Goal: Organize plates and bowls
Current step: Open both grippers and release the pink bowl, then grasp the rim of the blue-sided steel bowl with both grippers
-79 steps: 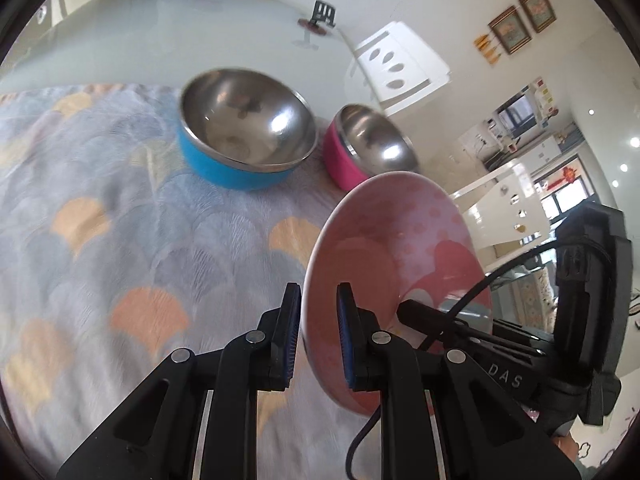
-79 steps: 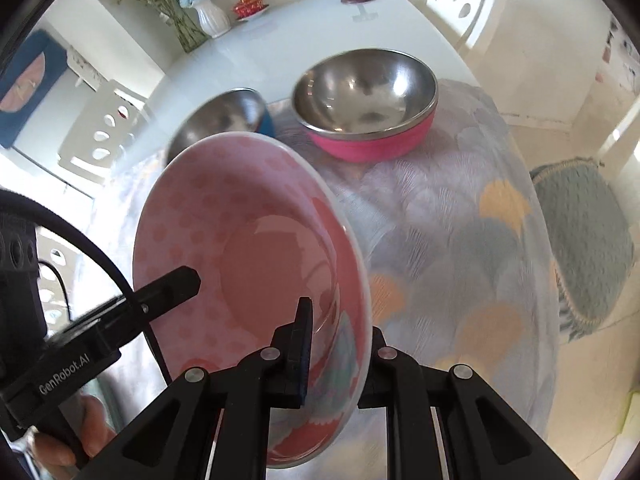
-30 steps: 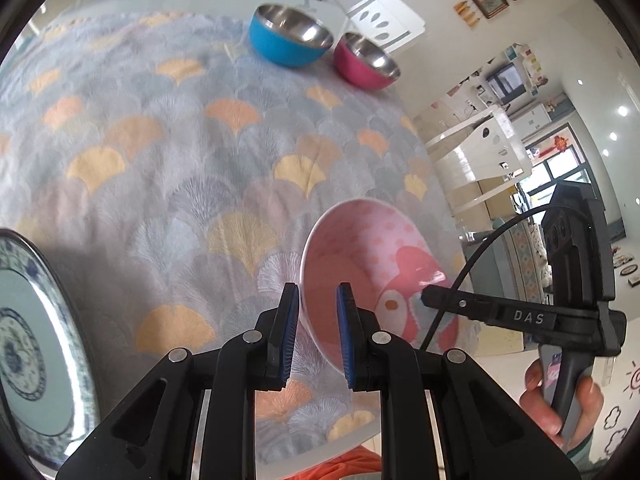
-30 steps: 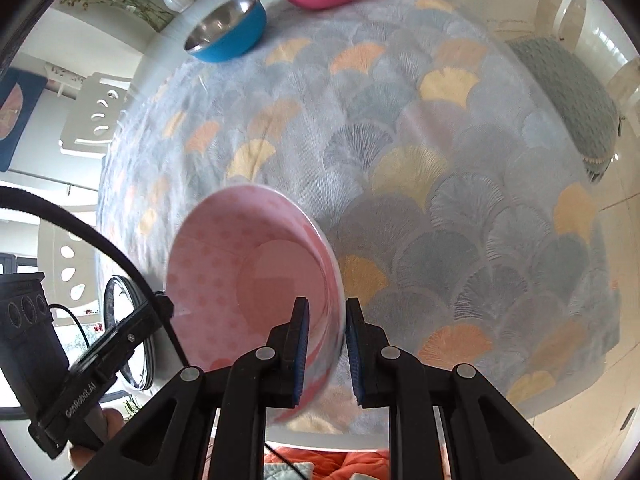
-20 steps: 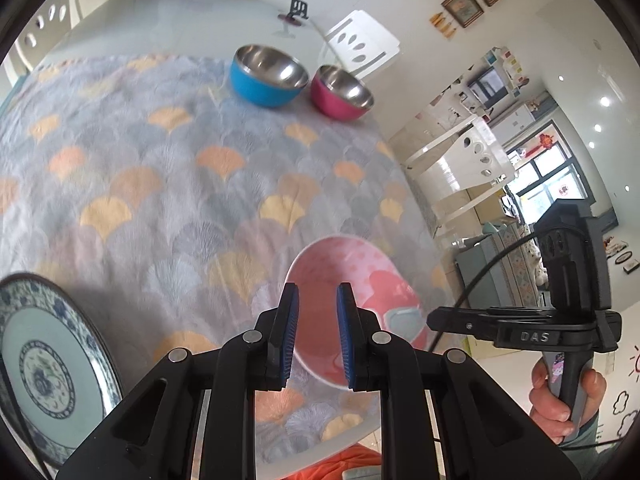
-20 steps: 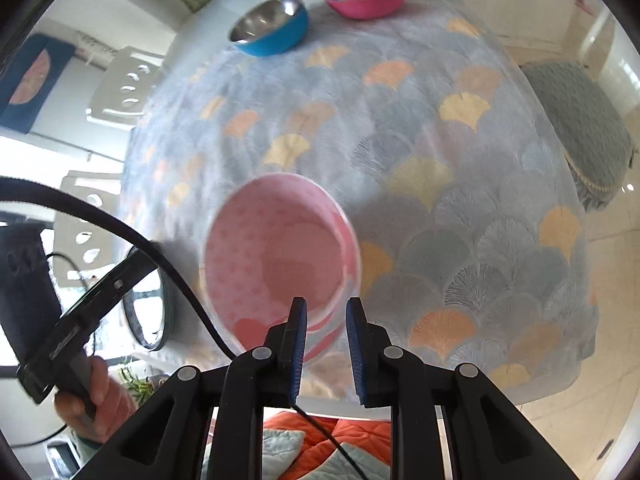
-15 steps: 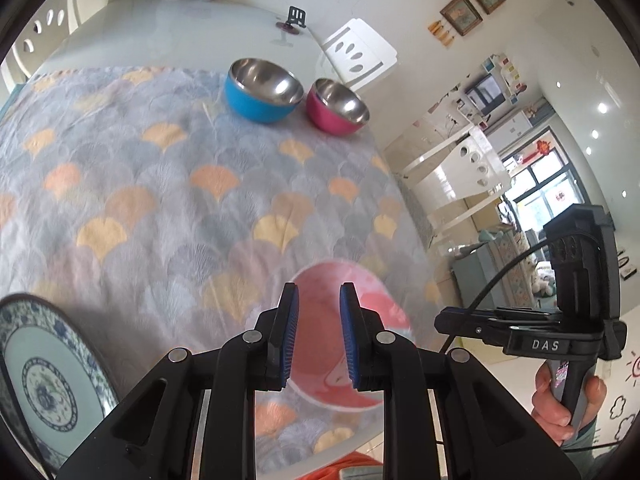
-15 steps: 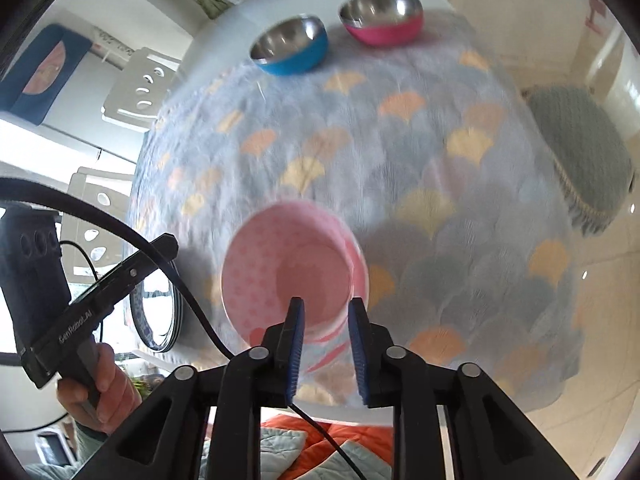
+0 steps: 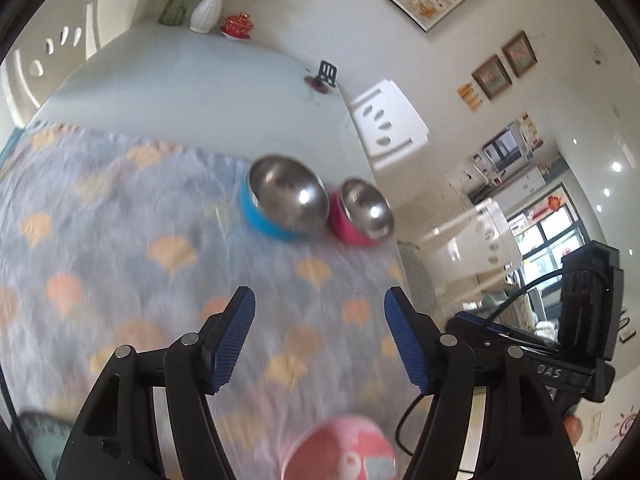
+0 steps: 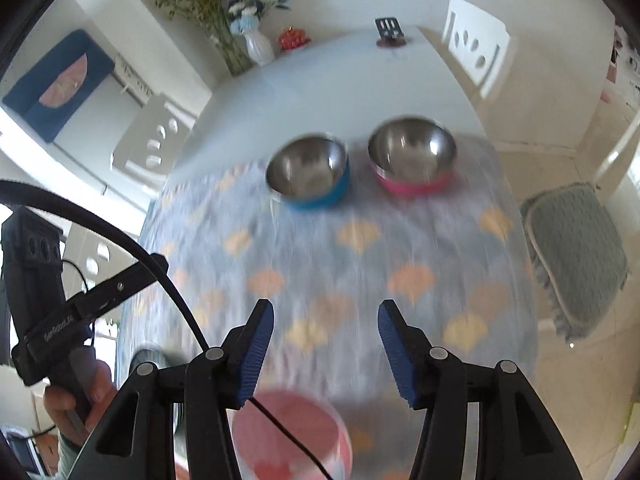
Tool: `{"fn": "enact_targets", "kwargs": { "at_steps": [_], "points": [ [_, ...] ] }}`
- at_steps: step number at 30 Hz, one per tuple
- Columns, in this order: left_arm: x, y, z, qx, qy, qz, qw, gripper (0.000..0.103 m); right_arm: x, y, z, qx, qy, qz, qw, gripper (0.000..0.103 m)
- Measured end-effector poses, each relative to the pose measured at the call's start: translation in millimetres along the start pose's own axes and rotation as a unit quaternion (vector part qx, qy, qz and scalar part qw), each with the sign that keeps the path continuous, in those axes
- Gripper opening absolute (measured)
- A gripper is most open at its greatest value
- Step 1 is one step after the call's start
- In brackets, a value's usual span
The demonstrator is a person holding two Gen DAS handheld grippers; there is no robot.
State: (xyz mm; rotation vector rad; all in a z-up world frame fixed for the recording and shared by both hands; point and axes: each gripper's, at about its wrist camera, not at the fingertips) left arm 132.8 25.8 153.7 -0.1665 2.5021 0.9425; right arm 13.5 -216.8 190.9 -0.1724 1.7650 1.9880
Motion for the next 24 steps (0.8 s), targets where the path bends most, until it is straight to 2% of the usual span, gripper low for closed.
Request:
{"fn": "enact_targets", "kwargs": {
  "at_steps": [6, 13, 18, 22, 24],
  "points": [
    [-43.9, -48.9, 23.9, -0.025, 0.008, 0.006, 0.9996, 0.065, -51.7, -61.7, 3.8, -0.010, -0.006, 0.005, 1.000, 0.052],
    [-72.8, -114.3, 62.1, -0.052, 0.031, 0.032, 0.9976, 0.063, -90.4, -140.3, -1.3, -0.024, -0.015, 0.053, 0.998, 0.052],
    [-84.3, -145.3, 82.1, -0.054, 0.043, 0.044, 0.9967, 0.054, -107.8, -179.8, -2.7, -0.044, -0.024, 0.082, 0.995, 0.052],
    [-85.9, -163.2, 93.4, -0.057, 0.049, 0.058, 0.9955, 0.037, -112.3, -200.0, 0.3, -0.049, -0.022, 0.094, 0.994, 0.052],
    [-84.8, -168.4, 97.7, -0.056, 0.055, 0.062, 0.9950, 0.034, -114.0, -207.4, 0.7, -0.049, -0.021, 0.097, 0.994, 0.051]
  ]
}}
Point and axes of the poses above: each gripper's, at about its wrist camera, not at the fingertips, and y roughly against the way its jaws point, z to its left, x to its underside, and after that the axes turned 8 degrees about x, right-handed
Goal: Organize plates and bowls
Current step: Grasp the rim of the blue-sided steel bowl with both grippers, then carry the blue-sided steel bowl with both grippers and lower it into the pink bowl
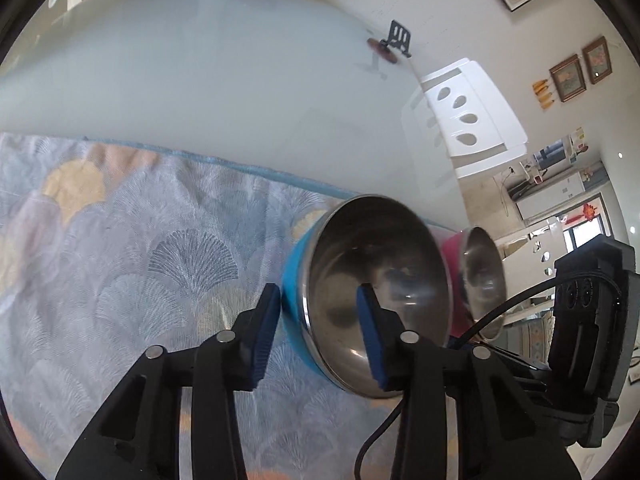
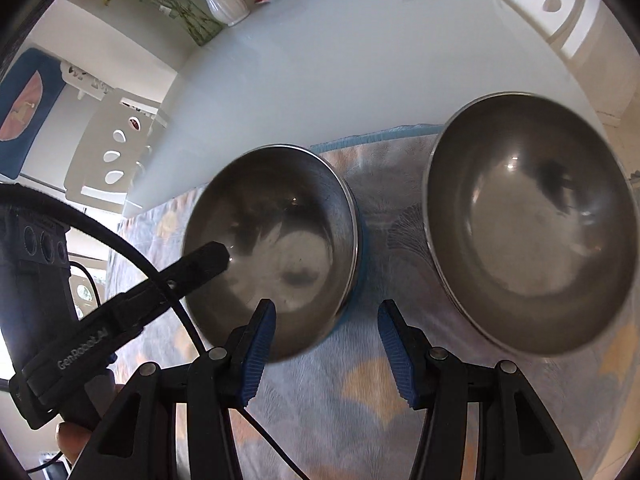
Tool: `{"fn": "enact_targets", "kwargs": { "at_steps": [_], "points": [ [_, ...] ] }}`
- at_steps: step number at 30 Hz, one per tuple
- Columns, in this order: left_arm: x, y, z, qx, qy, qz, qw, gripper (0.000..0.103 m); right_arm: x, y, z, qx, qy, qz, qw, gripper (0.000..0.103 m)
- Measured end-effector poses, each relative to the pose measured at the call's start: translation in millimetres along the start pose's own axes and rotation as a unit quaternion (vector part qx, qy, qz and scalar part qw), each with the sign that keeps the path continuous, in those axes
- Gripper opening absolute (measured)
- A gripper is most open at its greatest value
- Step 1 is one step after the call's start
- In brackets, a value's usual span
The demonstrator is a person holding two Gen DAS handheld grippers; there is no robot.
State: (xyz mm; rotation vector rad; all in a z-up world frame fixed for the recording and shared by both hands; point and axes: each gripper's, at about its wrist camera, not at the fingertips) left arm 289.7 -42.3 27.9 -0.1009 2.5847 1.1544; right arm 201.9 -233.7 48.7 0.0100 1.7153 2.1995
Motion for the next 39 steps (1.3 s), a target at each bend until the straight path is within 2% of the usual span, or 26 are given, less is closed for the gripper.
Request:
{"fn": "enact_targets", "kwargs": {
  "at_steps": [4, 10, 19, 30, 39],
  "points": [
    [2.0, -3.9, 5.1, -0.004, 0.002, -0.001, 1.0000, 0.025, -1.9, -7.9, 1.6, -0.004, 0.002, 0.003, 1.000, 0.039],
    [5.1, -1.4, 1.5, -0.006, -0.006, -0.002, 1.0000, 0.025, -1.0, -8.2, 2.5, 0.011, 0.012, 0.000, 1.000, 0.030],
    [20.3, 27.5, -20.3, 0.005, -0.013, -0.014, 0.9998, 0.025, 11.6, 28.5, 8.4, 0.029, 0.037, -0.013, 0.999, 0.030],
    [51.6, 80.3, -67.9, 0.037, -0.044, -0.046, 0.9973, 0.025, 36.4, 92.2, 32.5, 0.054, 0.064, -0.039, 0.996, 0.030],
    [88.1, 142.5, -112.4, 0.072, -0.070, -0.083, 0.9915, 0.025, 88.5, 166.8, 47.6, 0.082, 0.081, -0.066, 0.991, 0.030]
  ]
}}
Point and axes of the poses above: each gripper's, at about its wrist camera, not at the fingertips, and y roughly against the way its jaws point, z to its left, x to its underside, and after that the axes turned 8 degrees about x, right-handed
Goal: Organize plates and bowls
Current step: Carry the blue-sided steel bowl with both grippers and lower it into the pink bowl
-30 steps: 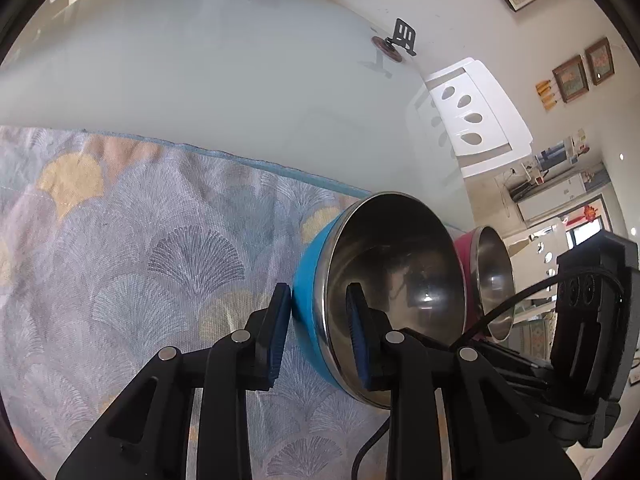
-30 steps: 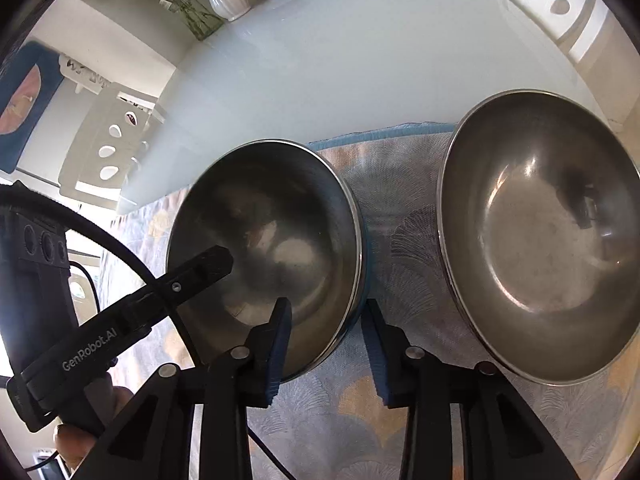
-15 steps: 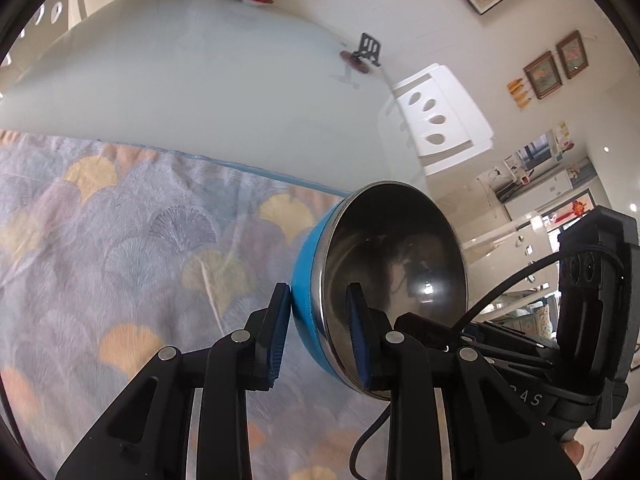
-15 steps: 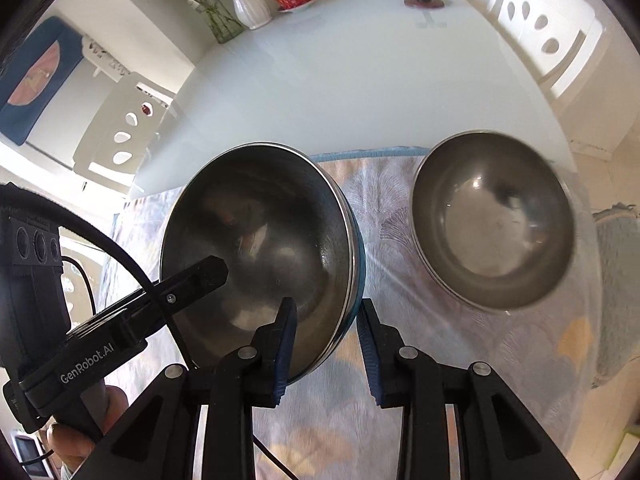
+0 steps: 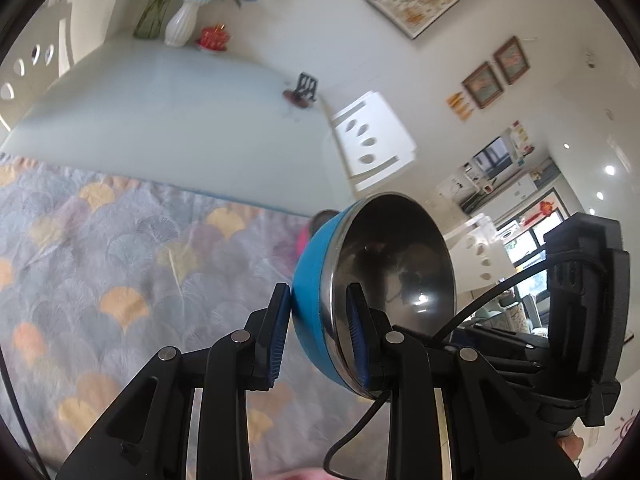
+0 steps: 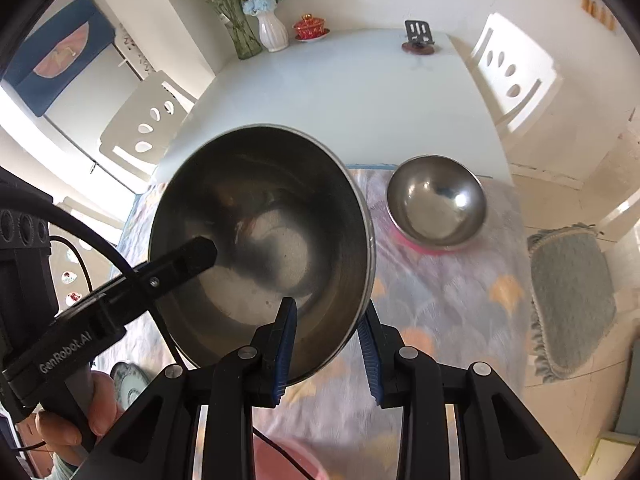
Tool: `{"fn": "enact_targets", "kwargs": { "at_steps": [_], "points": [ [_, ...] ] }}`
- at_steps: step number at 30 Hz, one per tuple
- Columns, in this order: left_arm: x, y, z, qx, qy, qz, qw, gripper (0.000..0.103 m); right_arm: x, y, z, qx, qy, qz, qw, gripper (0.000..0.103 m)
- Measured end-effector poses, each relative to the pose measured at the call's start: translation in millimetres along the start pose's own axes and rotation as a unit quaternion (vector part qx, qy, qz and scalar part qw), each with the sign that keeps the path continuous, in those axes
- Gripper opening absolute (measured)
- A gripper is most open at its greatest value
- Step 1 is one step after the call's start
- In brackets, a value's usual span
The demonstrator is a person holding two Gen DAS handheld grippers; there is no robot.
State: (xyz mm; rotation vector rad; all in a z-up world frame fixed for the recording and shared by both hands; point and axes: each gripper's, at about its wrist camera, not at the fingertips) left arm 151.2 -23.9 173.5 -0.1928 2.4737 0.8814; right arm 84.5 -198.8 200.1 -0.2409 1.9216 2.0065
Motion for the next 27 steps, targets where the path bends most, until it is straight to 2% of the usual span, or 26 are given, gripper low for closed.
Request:
{"fn": "enact_targets", "kwargs": {
  "at_steps": [7, 13, 18, 27],
  "points": [
    [27.7, 44.4, -35.0, 0.018, -0.017, -0.008, 0.9997, 0.025, 48.1, 53.0, 5.8, -0.006, -0.028, 0.005, 1.000, 0.030],
    [64.2, 65.2, -43.6, 0.018, -0.022, 0.007, 0.9996, 0.025, 91.8, 69.0, 10.5, -0.019, -0.057, 0.019, 0.998, 0.030],
    [99.7, 72.0, -35.9, 0.003, -0.018, 0.031, 0.9994, 0.025, 128.6, 63.6, 20.1, -0.021, -0.065, 0.040, 0.997, 0.030],
    [150.5, 61.8, -7.6, -0.018, 0.013, 0.087, 0.9960, 0.025, 182.7, 27.9, 25.5, -0.030, -0.084, 0.093, 0.992, 0.030]
  ]
}}
Point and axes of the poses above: each gripper's, at about its wrist camera, not at the fingertips, and y roughly against the way its jaws point, z to its left, x to its underside, and after that the axes turned 8 degrees about x, right-handed
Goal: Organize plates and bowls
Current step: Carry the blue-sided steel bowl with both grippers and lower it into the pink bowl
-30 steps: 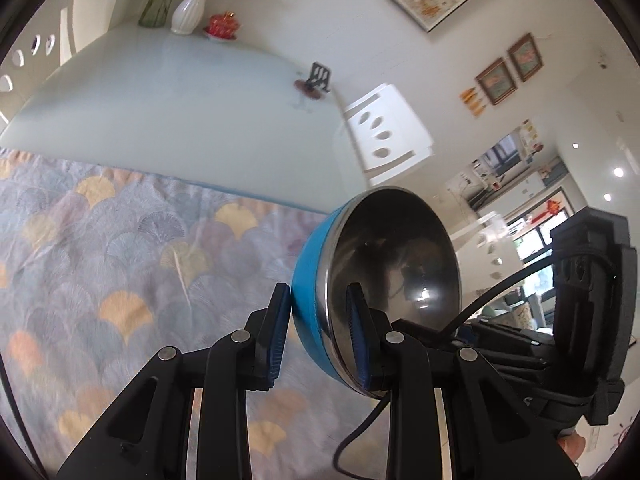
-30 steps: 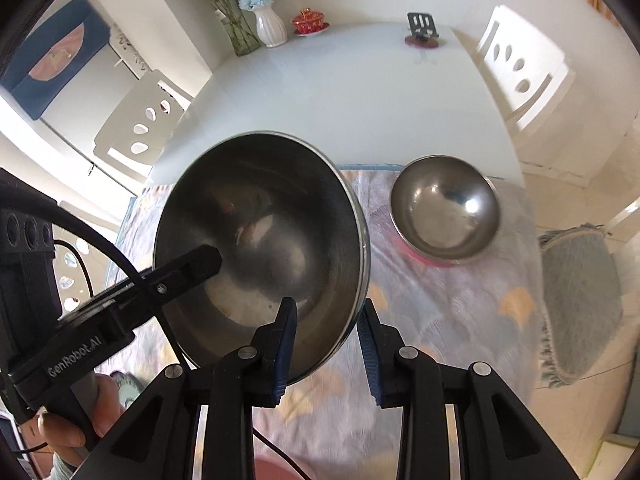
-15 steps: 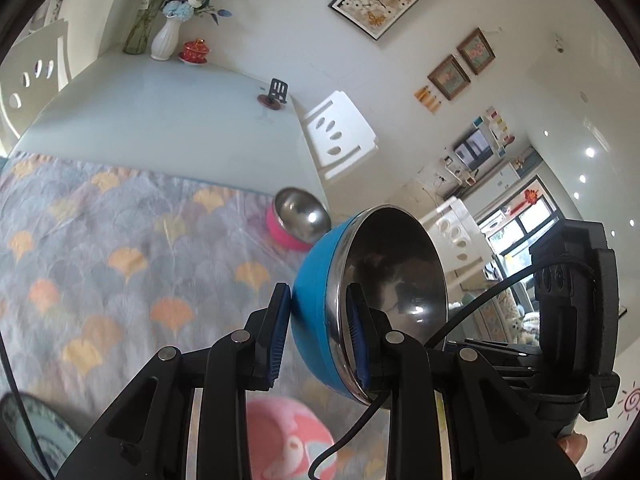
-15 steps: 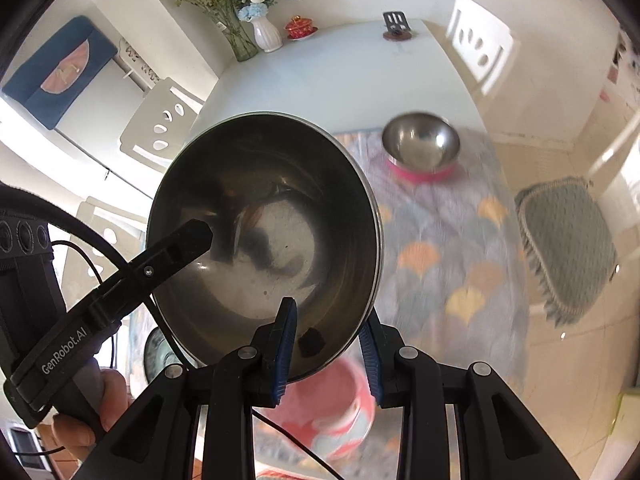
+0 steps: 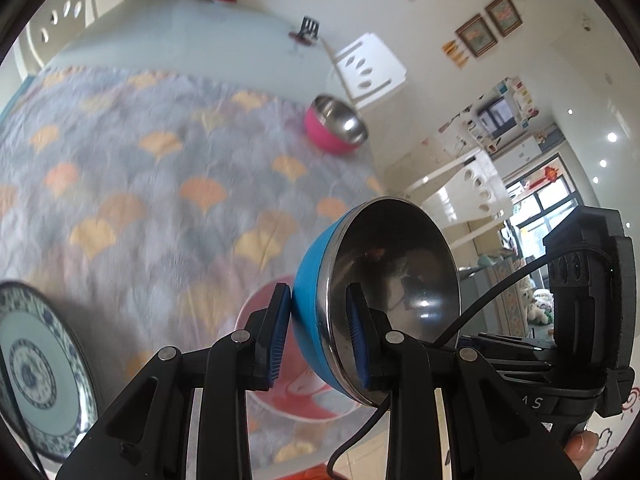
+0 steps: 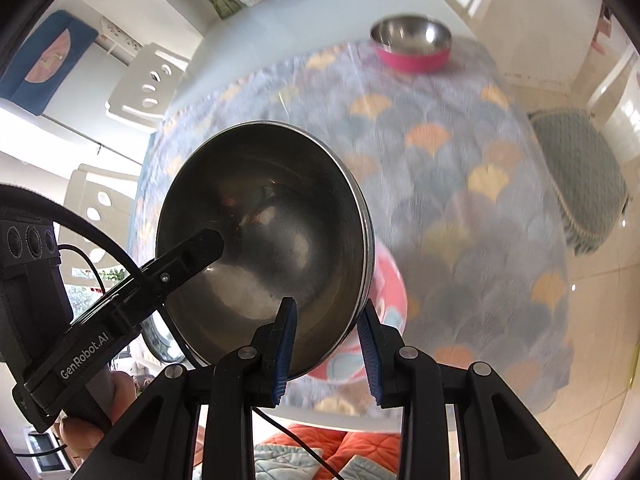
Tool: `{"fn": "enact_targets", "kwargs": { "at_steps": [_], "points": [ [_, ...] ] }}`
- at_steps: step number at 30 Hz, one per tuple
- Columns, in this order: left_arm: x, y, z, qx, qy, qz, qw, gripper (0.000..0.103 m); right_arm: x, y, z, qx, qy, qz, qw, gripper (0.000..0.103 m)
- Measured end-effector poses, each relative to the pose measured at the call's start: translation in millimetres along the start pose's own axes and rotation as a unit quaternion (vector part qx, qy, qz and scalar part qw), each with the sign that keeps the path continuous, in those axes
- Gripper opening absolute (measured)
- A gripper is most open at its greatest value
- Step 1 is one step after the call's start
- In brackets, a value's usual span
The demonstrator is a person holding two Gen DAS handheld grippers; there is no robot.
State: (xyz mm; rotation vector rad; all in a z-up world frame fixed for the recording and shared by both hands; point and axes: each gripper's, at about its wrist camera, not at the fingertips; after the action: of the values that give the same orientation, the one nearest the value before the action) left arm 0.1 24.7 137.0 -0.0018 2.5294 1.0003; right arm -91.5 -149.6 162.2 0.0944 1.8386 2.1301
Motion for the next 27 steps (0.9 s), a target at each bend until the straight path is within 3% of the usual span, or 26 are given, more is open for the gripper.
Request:
{"fn": "enact_targets", "kwargs": {
  "at_steps": [9, 27],
  "points": [
    [23.6, -24.0, 15.9, -0.002, 0.006, 0.032, 0.9995, 0.025, 16.3, -33.4, -13.8, 0.005, -0.023, 0.035, 0.999, 0.030],
    [36.4, -45.0, 27.6, -0.027, 0.004, 0.068, 0.9973, 0.025, 20.4, -49.7, -15.8, 0.007, -0.025, 0.053, 0.998, 0.030]
  ]
}}
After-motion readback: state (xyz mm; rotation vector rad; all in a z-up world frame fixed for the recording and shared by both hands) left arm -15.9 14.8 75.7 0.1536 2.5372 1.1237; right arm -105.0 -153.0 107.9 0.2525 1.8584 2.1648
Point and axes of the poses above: each gripper's, at about its wrist camera, not at the fingertips, and y roughly against the way its jaws point, z to its left, x to its underside, and after that the axes turned 8 degrees about x, right-handed
